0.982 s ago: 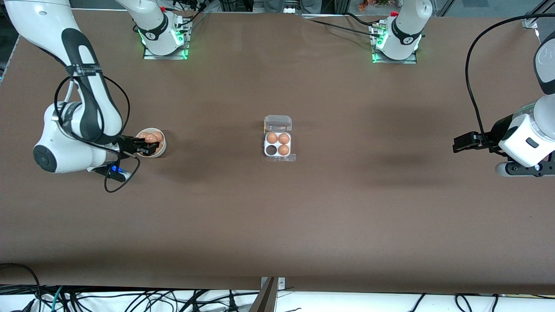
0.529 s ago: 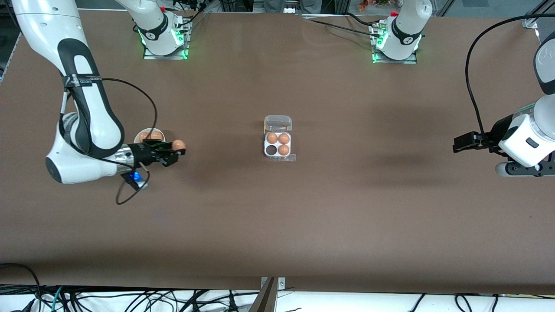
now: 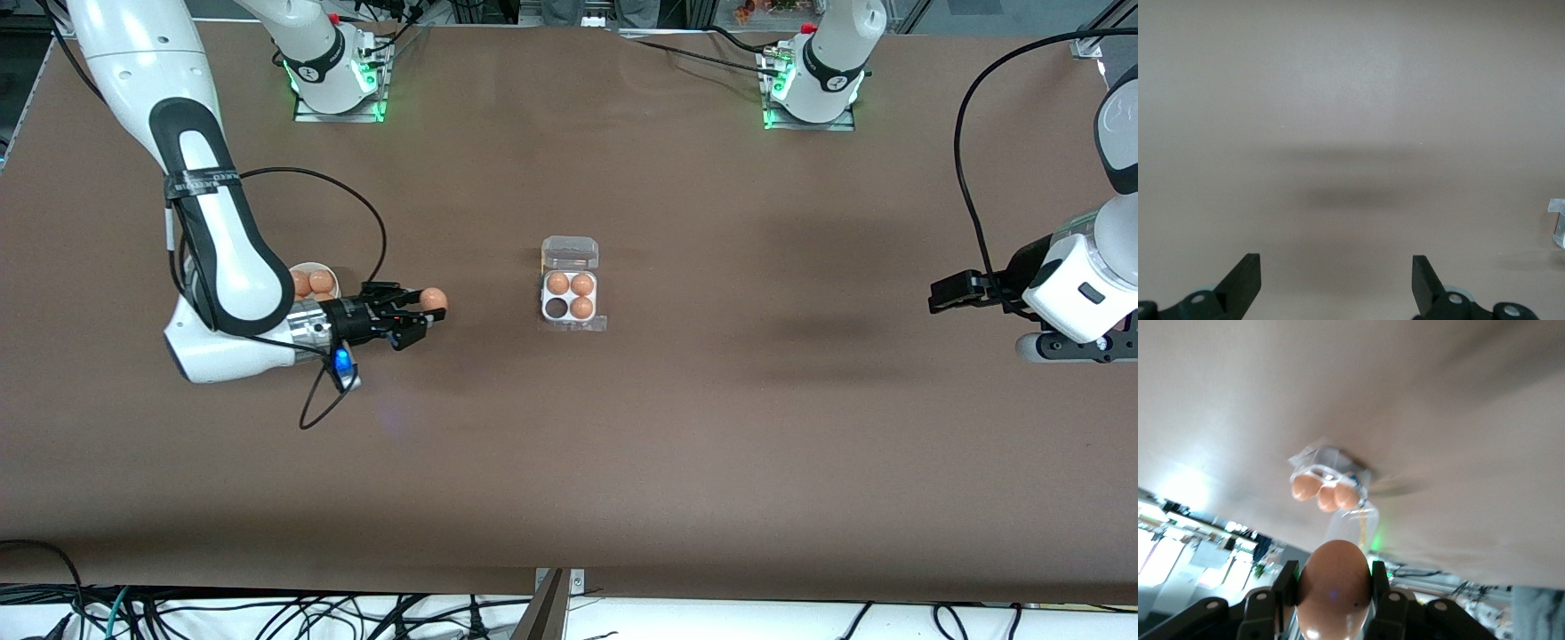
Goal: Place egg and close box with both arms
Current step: 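Carry the egg with the right gripper to the carton's empty slot, then lower the egg into the slot and open the right gripper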
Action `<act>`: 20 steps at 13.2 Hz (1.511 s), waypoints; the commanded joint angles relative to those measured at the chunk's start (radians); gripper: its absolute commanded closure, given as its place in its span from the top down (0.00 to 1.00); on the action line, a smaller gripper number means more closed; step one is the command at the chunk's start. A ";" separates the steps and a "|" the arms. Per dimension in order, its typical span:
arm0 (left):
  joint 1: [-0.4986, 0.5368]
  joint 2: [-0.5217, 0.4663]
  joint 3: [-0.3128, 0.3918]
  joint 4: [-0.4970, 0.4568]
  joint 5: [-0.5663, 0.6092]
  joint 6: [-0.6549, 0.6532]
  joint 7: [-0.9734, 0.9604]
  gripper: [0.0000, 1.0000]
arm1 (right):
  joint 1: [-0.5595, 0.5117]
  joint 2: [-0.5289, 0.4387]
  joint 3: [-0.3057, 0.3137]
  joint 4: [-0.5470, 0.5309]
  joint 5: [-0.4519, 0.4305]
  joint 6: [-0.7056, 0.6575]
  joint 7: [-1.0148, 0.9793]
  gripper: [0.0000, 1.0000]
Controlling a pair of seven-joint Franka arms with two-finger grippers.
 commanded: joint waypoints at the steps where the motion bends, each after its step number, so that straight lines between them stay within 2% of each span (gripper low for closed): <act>1: 0.005 0.011 0.000 0.024 -0.022 -0.009 -0.004 1.00 | 0.047 0.043 0.000 0.034 0.128 0.026 0.028 0.13; 7: 0.005 0.011 0.000 0.024 -0.022 -0.009 -0.002 1.00 | 0.176 0.101 0.000 0.034 0.310 0.199 0.028 0.14; 14: 0.003 0.011 -0.001 0.024 -0.022 -0.009 -0.002 1.00 | 0.234 0.161 0.000 0.028 0.393 0.213 0.029 0.14; 20: 0.002 0.010 -0.001 0.024 -0.042 -0.011 -0.004 1.00 | 0.256 0.192 0.000 0.029 0.401 0.216 0.029 0.15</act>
